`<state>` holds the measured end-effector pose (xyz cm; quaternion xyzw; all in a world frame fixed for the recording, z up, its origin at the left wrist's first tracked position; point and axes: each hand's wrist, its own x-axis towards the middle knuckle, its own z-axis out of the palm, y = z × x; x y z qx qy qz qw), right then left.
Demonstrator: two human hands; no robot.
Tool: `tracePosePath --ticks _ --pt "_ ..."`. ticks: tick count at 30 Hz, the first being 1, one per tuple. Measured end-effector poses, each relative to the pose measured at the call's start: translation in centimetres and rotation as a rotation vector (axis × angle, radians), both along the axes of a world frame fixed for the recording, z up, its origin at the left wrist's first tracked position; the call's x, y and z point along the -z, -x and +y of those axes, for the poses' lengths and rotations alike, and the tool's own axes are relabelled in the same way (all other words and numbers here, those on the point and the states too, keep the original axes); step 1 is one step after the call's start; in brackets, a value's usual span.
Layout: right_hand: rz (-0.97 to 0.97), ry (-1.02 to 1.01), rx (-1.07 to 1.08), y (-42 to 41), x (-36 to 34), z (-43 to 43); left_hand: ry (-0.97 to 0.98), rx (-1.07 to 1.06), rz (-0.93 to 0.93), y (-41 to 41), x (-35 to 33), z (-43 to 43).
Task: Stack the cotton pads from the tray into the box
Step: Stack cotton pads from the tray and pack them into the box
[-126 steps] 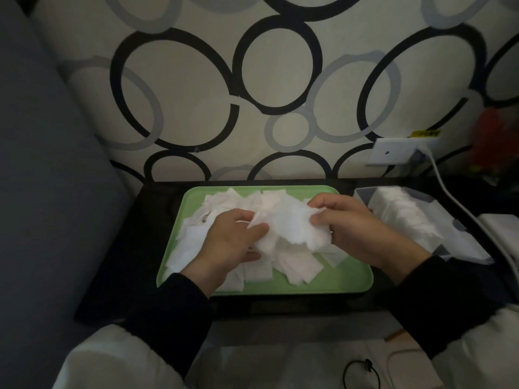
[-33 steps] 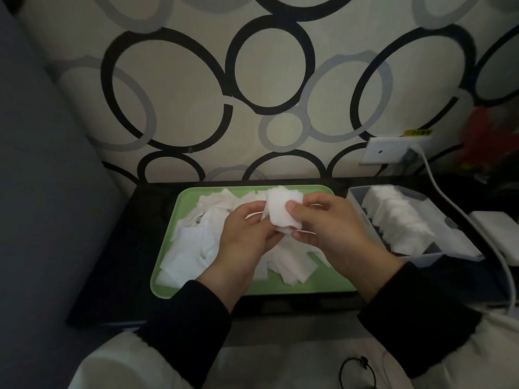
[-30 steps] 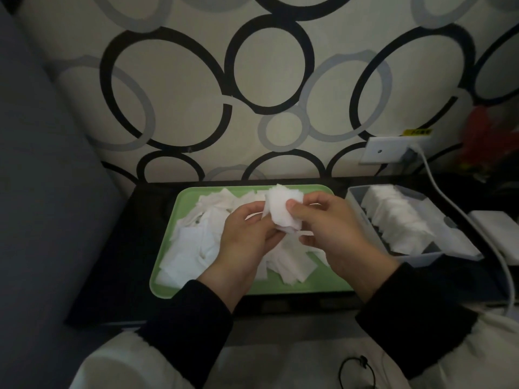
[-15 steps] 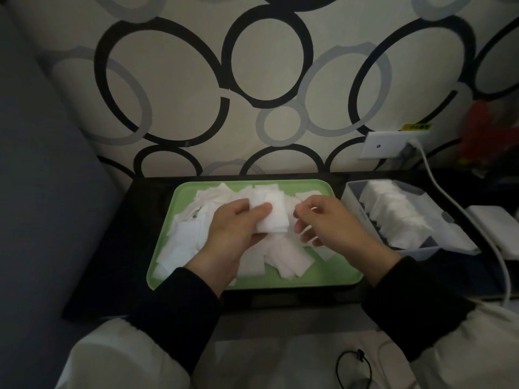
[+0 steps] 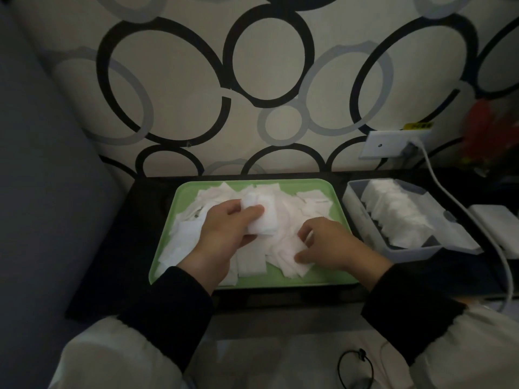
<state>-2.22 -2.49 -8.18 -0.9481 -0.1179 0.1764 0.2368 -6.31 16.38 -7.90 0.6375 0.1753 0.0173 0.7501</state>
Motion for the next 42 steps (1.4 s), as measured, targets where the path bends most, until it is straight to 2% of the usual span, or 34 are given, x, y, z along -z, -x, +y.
tracePosePath --ticks 6,9,13,17,21,26,34,42 --pt "-0.037 -0.207 0.092 -0.7 -1.7 -1.9 -0.014 -0.022 0.035 -0.1 0.4 0.3" --pt "0.027 -0.519 0.179 -0.7 -2.6 -2.5 -0.047 -0.017 0.064 0.0 0.7 0.0" --pt "0.178 -0.833 0.24 -0.2 -3.4 -2.2 -0.106 -0.016 0.092 -0.1 0.9 -0.3" --pt "0.384 -1.017 0.234 0.0 -3.5 -1.9 -0.164 0.037 0.115 0.0 0.9 -0.5" --pt "0.607 -1.166 0.205 0.1 -3.2 -1.4 -0.127 0.114 0.11 0.3 0.7 -1.0" --pt "0.694 -1.119 0.239 -0.4 -2.8 -1.3 -0.022 0.161 0.096 0.2 0.2 -1.6" --pt "0.586 -0.993 0.384 -0.9 -2.0 -1.2 0.096 0.189 0.094 0.2 -0.4 -1.7" --pt "0.542 -0.984 0.375 -0.7 -1.9 -0.9 0.281 0.119 0.172 0.2 -1.3 -1.9"
